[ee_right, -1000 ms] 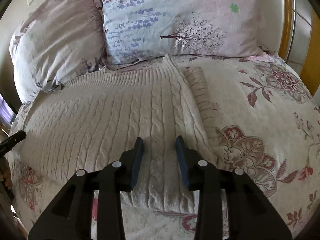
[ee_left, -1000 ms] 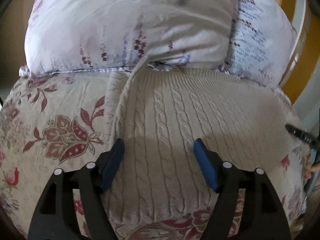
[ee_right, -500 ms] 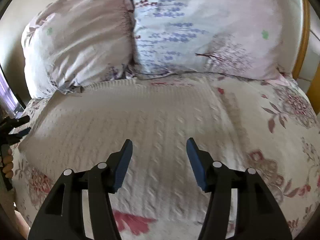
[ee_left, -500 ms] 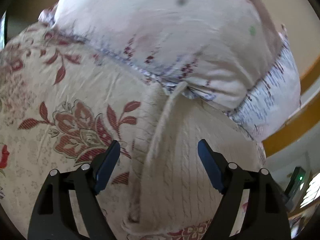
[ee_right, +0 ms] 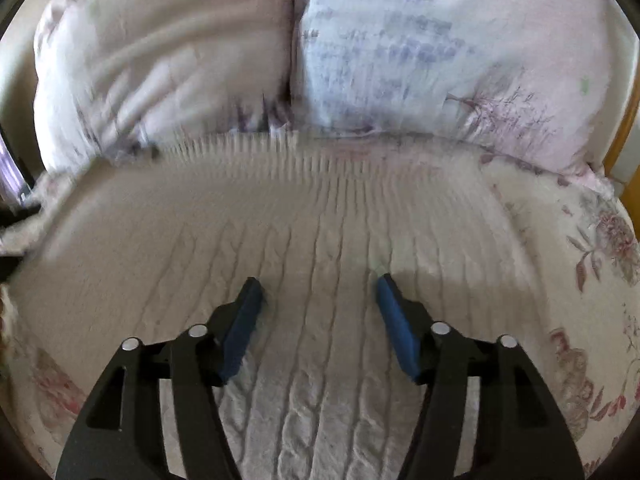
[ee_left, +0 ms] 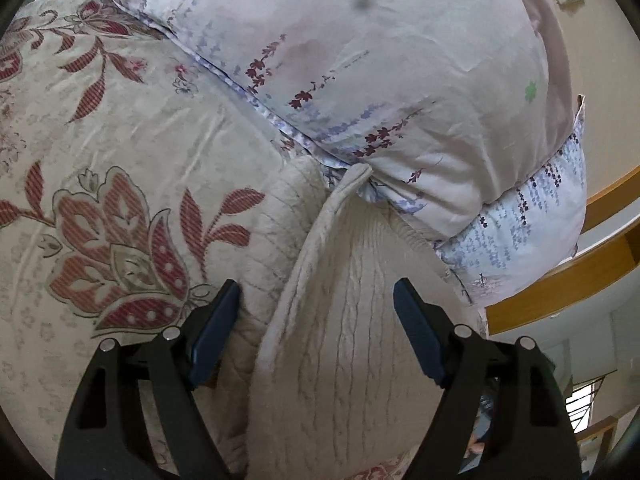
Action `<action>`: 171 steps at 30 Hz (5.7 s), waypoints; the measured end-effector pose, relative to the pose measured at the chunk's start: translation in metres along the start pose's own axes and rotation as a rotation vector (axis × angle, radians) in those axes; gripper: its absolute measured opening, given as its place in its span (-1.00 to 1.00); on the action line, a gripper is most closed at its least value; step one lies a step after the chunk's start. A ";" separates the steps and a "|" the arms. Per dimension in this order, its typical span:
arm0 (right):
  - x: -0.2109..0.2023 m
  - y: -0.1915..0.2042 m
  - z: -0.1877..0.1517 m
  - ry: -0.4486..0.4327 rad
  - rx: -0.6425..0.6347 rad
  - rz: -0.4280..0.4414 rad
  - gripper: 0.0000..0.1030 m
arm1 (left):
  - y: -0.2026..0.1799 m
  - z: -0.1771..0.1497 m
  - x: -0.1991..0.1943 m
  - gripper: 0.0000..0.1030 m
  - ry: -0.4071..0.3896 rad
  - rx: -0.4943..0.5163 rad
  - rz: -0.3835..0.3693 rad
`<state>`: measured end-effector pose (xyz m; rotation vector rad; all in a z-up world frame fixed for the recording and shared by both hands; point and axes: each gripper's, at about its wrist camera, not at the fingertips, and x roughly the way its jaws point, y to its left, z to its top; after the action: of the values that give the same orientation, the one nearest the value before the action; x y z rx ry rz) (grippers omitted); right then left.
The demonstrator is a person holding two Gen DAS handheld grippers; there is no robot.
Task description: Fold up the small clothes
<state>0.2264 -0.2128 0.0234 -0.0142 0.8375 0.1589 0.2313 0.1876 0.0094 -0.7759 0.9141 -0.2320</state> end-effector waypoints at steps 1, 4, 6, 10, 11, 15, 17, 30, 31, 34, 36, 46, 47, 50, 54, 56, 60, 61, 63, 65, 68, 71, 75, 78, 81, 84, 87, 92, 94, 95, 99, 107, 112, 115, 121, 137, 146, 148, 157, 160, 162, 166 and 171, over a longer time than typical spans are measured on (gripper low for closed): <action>0.000 0.003 0.000 -0.004 -0.021 -0.016 0.25 | 0.000 0.000 0.001 0.51 0.000 -0.002 -0.003; 0.000 0.002 0.001 -0.003 -0.014 -0.012 0.26 | 0.000 0.001 0.003 0.49 -0.001 -0.012 -0.017; -0.001 0.000 0.003 -0.001 -0.006 0.000 0.26 | 0.001 0.001 0.004 0.45 -0.001 -0.024 -0.025; -0.004 -0.001 0.005 -0.006 -0.007 -0.001 0.26 | 0.000 0.002 0.008 0.39 0.000 -0.031 -0.028; -0.004 -0.001 0.006 -0.006 -0.006 0.001 0.27 | 0.001 0.002 0.008 0.36 0.001 -0.034 -0.029; -0.003 -0.001 0.007 -0.006 -0.004 0.008 0.27 | 0.004 0.001 0.017 -0.09 0.041 -0.050 -0.051; -0.003 -0.001 0.007 -0.006 -0.004 0.008 0.27 | 0.005 -0.002 0.024 -0.42 0.078 -0.064 -0.065; -0.003 -0.001 0.006 -0.006 -0.007 0.015 0.27 | -0.061 -0.003 0.001 -0.62 -0.006 0.053 -0.165; -0.003 -0.001 0.006 -0.007 -0.007 0.014 0.27 | -0.071 -0.005 0.000 -0.63 -0.013 0.071 -0.180; -0.003 -0.002 0.006 -0.007 -0.007 0.019 0.28 | -0.112 -0.013 0.001 -0.63 -0.016 0.134 -0.246; -0.003 -0.003 0.005 -0.005 -0.012 0.023 0.28 | -0.142 -0.021 0.009 -0.63 0.002 0.181 -0.285; -0.053 -0.070 -0.018 -0.068 0.089 -0.033 0.27 | -0.241 -0.092 0.110 -0.59 0.191 0.318 -0.329; -0.057 -0.081 -0.020 -0.068 0.115 -0.048 0.27 | -0.240 -0.098 0.118 -0.55 0.220 0.320 -0.324; -0.068 -0.112 -0.026 -0.064 0.209 -0.058 0.27 | -0.242 -0.119 0.146 -0.42 0.366 0.305 -0.377; -0.076 -0.136 -0.023 -0.078 0.311 0.052 0.27 | -0.244 -0.118 0.114 0.40 0.335 0.361 -0.431; -0.074 -0.141 -0.018 -0.070 0.382 0.206 0.27 | -0.238 -0.109 0.090 0.55 0.256 0.371 -0.426; -0.052 -0.136 -0.007 0.028 0.487 0.485 0.27 | -0.201 -0.088 0.055 0.64 0.075 0.360 -0.235; -0.041 -0.131 -0.004 0.068 0.498 0.527 0.27 | -0.194 -0.087 0.054 0.64 0.060 0.356 -0.191; -0.030 -0.120 -0.001 0.121 0.499 0.544 0.27 | -0.178 -0.084 0.060 0.64 0.050 0.331 -0.103; -0.019 -0.112 0.001 0.165 0.495 0.528 0.27 | -0.166 -0.085 0.070 0.64 0.073 0.312 -0.083; -0.005 -0.106 0.001 0.203 0.510 0.561 0.19 | -0.155 -0.086 0.086 0.62 0.123 0.308 -0.079; -0.001 -0.102 0.001 0.213 0.505 0.585 -0.07 | -0.155 -0.091 0.099 0.61 0.167 0.324 -0.098; 0.010 -0.102 0.005 0.219 0.533 0.593 -0.07 | -0.156 -0.096 0.105 0.62 0.192 0.338 -0.126; 0.021 -0.103 0.011 0.217 0.574 0.600 -0.13 | -0.159 -0.096 0.106 0.62 0.192 0.324 -0.140; 0.025 -0.099 0.017 0.216 0.568 0.562 -0.51 | -0.156 -0.095 0.104 0.63 0.192 0.302 -0.153; 0.014 -0.098 0.022 0.169 0.509 0.525 -0.66 | -0.155 -0.094 0.100 0.64 0.180 0.301 -0.150; -0.020 -0.091 0.035 0.037 0.395 0.438 -0.67 | -0.155 -0.093 0.099 0.64 0.174 0.292 -0.154; -0.062 -0.096 0.052 -0.087 0.289 0.260 -0.68 | -0.154 -0.093 0.098 0.64 0.170 0.277 -0.187; -0.070 -0.103 0.053 -0.109 0.264 0.174 -0.68 | -0.154 -0.094 0.097 0.64 0.169 0.288 -0.196; -0.072 -0.106 0.052 -0.114 0.259 0.138 -0.68 | -0.156 -0.095 0.098 0.64 0.170 0.297 -0.198; -0.072 -0.116 0.047 -0.102 0.278 0.132 -0.68 | -0.162 -0.100 0.101 0.64 0.181 0.337 -0.219; -0.062 -0.129 0.035 -0.063 0.312 0.074 -0.68 | -0.170 -0.104 0.103 0.64 0.201 0.379 -0.280; -0.014 -0.156 0.017 0.083 0.394 0.046 -0.52 | -0.170 -0.106 0.106 0.64 0.228 0.368 -0.327; -0.034 -0.170 0.014 0.032 0.458 0.060 0.02 | -0.170 -0.106 0.106 0.64 0.225 0.368 -0.332; -0.076 -0.189 -0.017 -0.023 0.529 0.175 0.22 | -0.174 -0.111 0.109 0.64 0.249 0.392 -0.315; -0.074 -0.170 -0.070 0.068 0.521 0.344 -0.59 | -0.181 -0.141 0.119 -0.08 0.369 0.362 -0.212; -0.085 -0.181 -0.088 0.052 0.507 0.267 -0.64 | -0.175 -0.164 0.110 -0.62 0.393 0.397 -0.206; -0.075 -0.188 -0.095 0.061 0.554 0.298 -0.63 | -0.173 -0.167 0.111 -0.60 0.399 0.408 -0.195; -0.083 -0.212 -0.073 0.016 0.666 0.390 0.14 | -0.198 -0.145 0.087 0.61 0.262 0.518 -0.110; -0.071 -0.218 -0.054 0.008 0.706 0.406 0.14 | -0.217 -0.134 0.095 0.72 0.203 0.587 -0.006; -0.059 -0.220 -0.044 0.022 0.728 0.409 0.14 | -0.228 -0.129 0.108 0.75 0.192 0.616 0.066; -0.032 -0.223 -0.033 0.064 0.768 0.409 0.14 | -0.236 -0.127 0.124 0.77 0.202 0.605 0.093; -0.020 -0.218 -0.032 0.076 0.759 0.393 0.01 | -0.236 -0.130 0.129 0.82 0.197 0.603 0.112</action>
<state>0.2212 -0.4330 0.0057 0.8646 0.9274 0.2016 0.2393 -0.1092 0.0440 -0.1444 0.9990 -0.4645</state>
